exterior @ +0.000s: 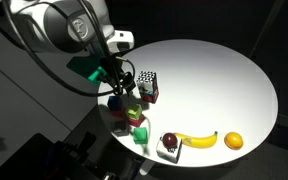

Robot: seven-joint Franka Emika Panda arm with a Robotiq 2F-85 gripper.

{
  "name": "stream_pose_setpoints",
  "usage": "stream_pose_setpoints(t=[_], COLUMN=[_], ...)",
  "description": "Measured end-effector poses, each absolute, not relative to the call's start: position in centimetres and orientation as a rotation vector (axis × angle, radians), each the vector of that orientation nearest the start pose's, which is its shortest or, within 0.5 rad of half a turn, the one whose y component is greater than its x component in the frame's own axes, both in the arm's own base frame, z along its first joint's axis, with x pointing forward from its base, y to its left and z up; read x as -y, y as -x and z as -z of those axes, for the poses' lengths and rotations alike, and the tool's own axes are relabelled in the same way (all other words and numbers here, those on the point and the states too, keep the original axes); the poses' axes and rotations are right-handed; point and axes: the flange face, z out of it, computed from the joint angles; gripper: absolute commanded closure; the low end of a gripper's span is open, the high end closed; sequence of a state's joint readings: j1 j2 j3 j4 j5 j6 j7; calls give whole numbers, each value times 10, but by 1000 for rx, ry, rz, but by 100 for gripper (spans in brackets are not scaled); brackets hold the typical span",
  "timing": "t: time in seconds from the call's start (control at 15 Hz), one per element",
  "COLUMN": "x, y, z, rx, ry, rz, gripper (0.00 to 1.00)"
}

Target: Put the light green block on the blue block

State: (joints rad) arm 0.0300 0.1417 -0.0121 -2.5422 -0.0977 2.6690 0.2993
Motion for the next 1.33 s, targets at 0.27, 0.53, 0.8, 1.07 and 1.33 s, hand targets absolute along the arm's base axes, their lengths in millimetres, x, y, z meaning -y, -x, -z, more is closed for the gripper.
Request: stream_pose_setpoints(t=[0.27, 0.53, 0.8, 1.07, 1.33], x=[-11, -8, -3, 0, 2], y=[-454, -454, -454, -453, -454], z=[-204, -186, -166, -145, -131], rx=[-306, -308, -302, -265, -180], ry=[3175, 3174, 3173, 3179, 3184], rz=[-41, -17, 3, 11, 41], gripper=[0, 0, 0, 0, 0])
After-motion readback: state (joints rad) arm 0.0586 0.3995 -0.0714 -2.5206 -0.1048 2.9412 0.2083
